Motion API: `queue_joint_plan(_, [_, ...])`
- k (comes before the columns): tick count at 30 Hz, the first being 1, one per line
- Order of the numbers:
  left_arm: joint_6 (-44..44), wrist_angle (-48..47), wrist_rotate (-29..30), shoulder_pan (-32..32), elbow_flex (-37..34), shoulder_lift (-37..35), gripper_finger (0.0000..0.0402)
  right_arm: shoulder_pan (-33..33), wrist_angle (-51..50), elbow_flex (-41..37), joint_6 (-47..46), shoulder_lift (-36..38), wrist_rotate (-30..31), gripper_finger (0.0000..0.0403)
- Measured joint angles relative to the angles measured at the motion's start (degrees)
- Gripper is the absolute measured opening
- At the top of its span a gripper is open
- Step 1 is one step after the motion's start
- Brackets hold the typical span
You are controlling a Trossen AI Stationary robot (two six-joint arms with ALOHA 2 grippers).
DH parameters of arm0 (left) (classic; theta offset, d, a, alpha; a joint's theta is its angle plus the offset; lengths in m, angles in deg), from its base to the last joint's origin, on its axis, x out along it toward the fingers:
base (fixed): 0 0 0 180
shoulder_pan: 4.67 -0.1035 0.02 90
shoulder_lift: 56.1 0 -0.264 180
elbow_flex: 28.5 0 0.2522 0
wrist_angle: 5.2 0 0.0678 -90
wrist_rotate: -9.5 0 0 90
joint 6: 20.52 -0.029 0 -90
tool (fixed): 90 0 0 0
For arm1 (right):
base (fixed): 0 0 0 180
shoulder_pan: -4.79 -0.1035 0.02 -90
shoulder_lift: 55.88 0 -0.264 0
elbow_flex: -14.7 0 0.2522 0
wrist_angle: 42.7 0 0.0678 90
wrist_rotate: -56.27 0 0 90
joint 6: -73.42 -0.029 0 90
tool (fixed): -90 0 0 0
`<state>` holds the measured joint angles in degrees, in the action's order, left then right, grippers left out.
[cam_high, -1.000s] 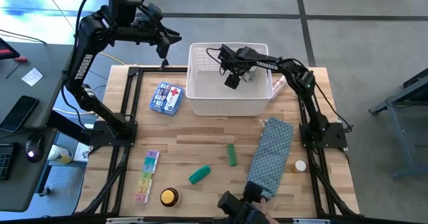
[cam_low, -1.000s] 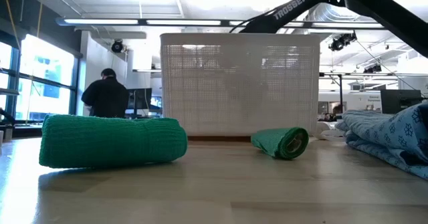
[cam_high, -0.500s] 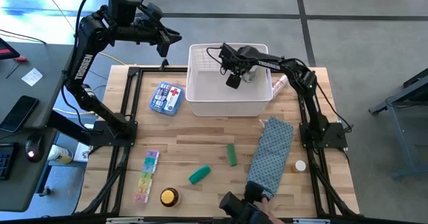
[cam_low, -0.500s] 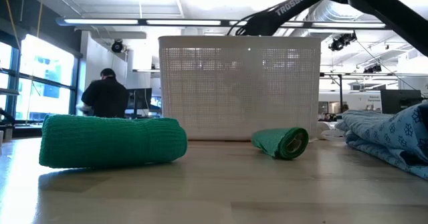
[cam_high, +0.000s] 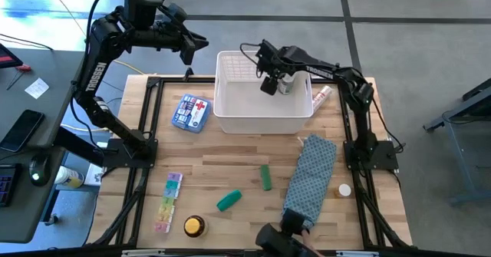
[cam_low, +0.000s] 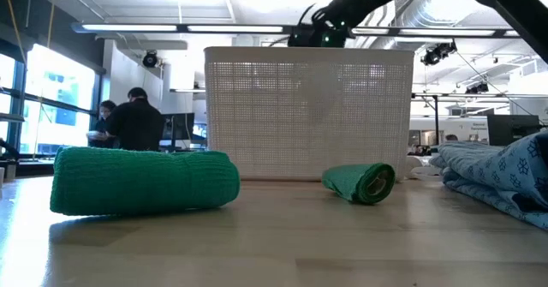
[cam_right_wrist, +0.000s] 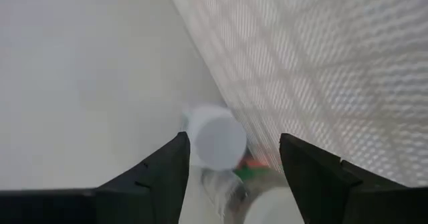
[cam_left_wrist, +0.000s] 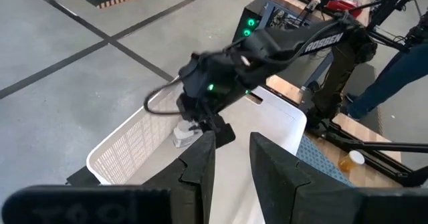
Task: Pick & place medical supplies in basket/bin
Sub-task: Put the white pill bottle into the white bin
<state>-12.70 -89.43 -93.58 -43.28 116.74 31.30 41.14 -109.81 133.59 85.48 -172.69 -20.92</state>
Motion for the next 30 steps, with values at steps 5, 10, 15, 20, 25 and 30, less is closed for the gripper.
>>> queue_joint_plan(5, [0.0, 0.06, 0.0, 0.02, 0.0, 0.0, 0.0129, -0.01, 5.75, 0.0, -2.79, 0.89, -11.03, 0.02])
queue_joint_plan(10, [0.0, 0.45, 0.17, 0.01, 0.0, 0.0, 0.0129, -0.8, 10.13, 0.02, -3.79, -0.83, -13.87, 0.0142])
queue_joint_plan(15, [0.02, 2.31, 0.2, 0.02, 0.02, 0.0, 0.0129, -0.74, 7.66, -0.03, -2.9, -4.11, -16.59, 0.004])
queue_joint_plan(20, [0.02, 2.09, 0.15, 0.0, 0.02, 0.0, 0.0129, -0.35, 4.45, -0.04, -2.49, -6.95, -16.51, 0.0017])
queue_joint_plan(25, [0.1, 2.54, 0.14, 0.02, 0.02, 0.0, 0.0129, 0.4, 4.1, -0.08, -2.52, -8.17, -16.32, 0.0011])
queue_joint_plan(30, [0.39, 2.81, 0.11, 0.0, 0.02, 0.0, 0.0129, 0.77, 4.05, -0.08, -2.58, -8.57, -13.33, 0.0005])
